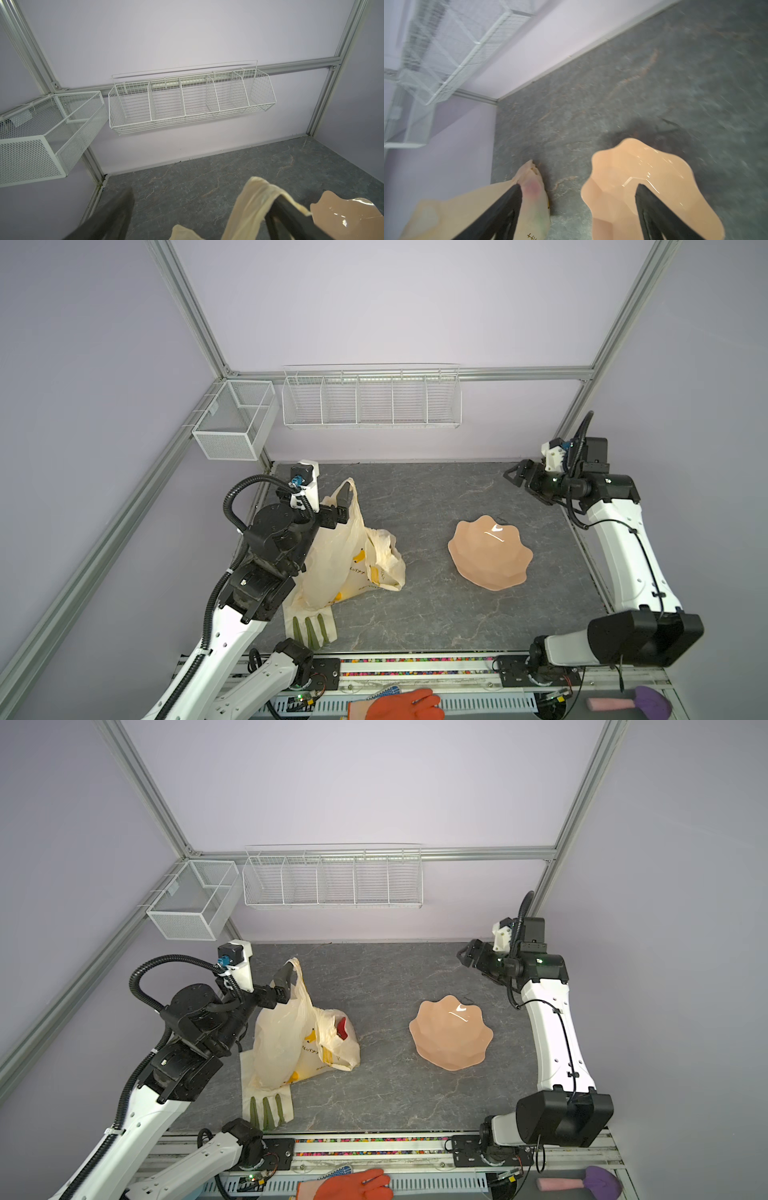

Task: Place the fruits into the plastic bag

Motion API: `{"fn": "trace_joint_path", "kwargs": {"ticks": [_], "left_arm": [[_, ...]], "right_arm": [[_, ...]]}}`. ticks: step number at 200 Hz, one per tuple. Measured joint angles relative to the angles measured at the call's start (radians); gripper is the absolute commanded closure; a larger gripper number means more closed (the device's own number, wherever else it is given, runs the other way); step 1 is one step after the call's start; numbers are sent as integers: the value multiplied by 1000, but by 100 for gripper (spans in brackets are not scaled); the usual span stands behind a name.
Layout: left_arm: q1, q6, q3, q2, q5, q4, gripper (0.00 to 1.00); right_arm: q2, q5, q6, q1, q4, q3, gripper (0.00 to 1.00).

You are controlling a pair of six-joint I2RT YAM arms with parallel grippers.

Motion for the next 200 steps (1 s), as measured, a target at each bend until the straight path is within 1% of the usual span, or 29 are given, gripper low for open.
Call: {"fn": "trace_joint_path", "kwargs": {"ticks": [22,36,40,60,82,121,152,163,175,200], "left_arm": [[0,-18,-37,-37,14,5,63],[0,-37,-45,-42,46,9,94],[0,-41,-45,-40,60,13,100],[0,-61,-14,3,117,23,100],[0,-78,82,101,171,24,100],[-3,-87,298,296,275,38,100],[-31,-76,509,462,339,48,100],[-39,-72,563,505,355,53,100],[-45,-69,594,536,370,66,100],[-45,-67,601,576,380,98,100]], "right_arm": [[-59,44,-5,-81,-31,-150,12],[-85,50,-6,-121,-35,-227,11],[-89,48,-6,-128,-35,-245,11],[-102,27,-7,-136,-35,-304,10],[-102,14,-8,-135,-35,-308,11],[-108,47,-8,-138,-31,-312,12],[-135,48,-3,-144,-19,-334,12],[-138,48,0,-144,-14,-336,12],[-139,48,1,-144,-8,-339,12],[-143,48,4,-144,0,-346,12]]}}
